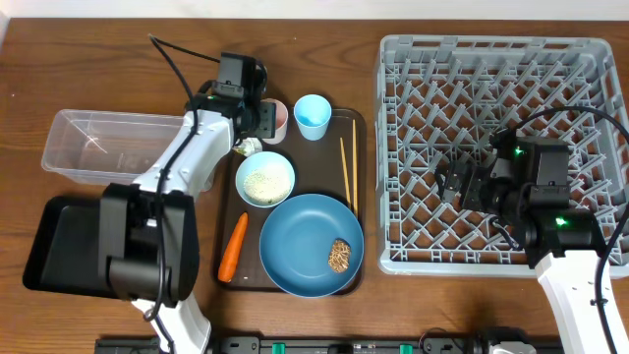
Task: Sort waste into correct bins and load items into the dishwasher rack
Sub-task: 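Close the left gripper on the pink cup's rim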
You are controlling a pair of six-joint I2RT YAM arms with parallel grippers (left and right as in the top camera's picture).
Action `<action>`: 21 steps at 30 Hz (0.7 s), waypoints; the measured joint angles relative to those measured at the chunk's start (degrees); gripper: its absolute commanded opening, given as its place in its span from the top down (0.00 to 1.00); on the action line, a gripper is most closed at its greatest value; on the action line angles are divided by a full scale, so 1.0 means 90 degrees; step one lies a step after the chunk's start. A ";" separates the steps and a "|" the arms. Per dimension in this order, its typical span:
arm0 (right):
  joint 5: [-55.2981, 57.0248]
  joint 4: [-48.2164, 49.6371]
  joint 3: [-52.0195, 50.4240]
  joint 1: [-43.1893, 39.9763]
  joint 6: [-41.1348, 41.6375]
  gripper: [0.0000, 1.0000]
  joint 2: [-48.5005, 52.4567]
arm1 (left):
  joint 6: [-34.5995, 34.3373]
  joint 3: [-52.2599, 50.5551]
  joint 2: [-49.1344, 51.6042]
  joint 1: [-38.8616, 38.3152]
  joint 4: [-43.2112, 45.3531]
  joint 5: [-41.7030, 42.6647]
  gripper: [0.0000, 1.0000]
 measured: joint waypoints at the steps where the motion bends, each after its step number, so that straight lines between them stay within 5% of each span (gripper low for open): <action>1: -0.0007 -0.0010 0.0000 0.0000 0.0000 0.01 0.0000 | 0.0000 0.0000 0.0036 0.0000 0.0012 -0.0049 0.47; 6: -0.0049 -0.0036 0.0000 0.0000 0.0000 0.01 0.0000 | -0.0063 0.0002 0.0119 0.0012 0.0189 -0.0187 0.53; 9: -0.0051 -0.0058 0.0000 0.0000 0.0000 0.01 0.0000 | -0.0170 0.0002 0.0131 0.0010 0.0257 -0.0194 0.70; 17: -0.0051 -0.0087 0.0000 0.0000 0.0000 0.01 0.0000 | -0.0469 0.0002 0.0131 0.0012 0.0345 -0.0192 0.94; 21: -0.0051 -0.0102 0.0000 0.0000 0.0000 0.01 0.0000 | -0.0554 0.0002 0.0131 0.0073 0.0342 -0.0158 0.94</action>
